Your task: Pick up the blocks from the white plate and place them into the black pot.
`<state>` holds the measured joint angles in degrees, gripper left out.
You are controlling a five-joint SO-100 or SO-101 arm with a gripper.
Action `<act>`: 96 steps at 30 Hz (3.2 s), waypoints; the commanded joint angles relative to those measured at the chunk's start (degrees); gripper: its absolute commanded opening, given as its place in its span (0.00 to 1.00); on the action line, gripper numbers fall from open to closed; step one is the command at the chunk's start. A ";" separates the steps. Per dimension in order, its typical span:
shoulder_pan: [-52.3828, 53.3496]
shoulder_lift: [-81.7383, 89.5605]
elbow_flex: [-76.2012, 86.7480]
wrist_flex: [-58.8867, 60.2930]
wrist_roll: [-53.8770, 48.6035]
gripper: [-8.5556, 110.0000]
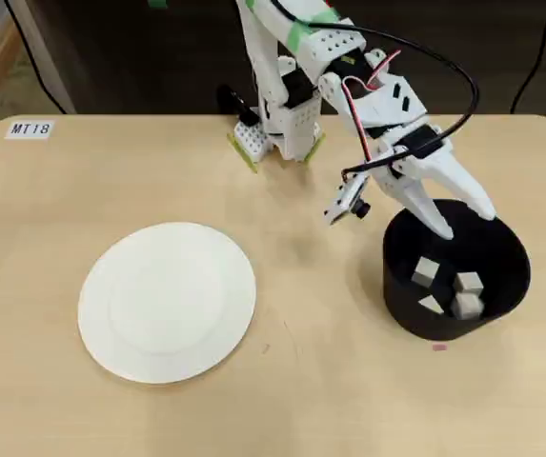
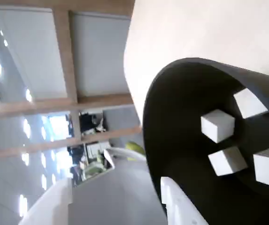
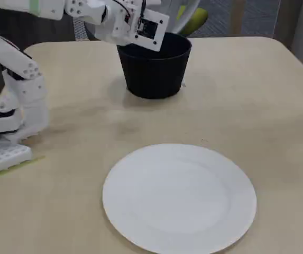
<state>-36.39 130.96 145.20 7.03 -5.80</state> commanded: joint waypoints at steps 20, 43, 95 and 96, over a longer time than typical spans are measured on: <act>36.83 52.65 6.59 53.26 2.99 0.05; 35.51 55.37 24.87 56.78 -1.14 0.05; 35.07 55.46 24.87 56.51 -0.35 0.05; 35.07 55.46 24.87 56.51 -0.35 0.05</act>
<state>-0.97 186.06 170.33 64.51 -6.15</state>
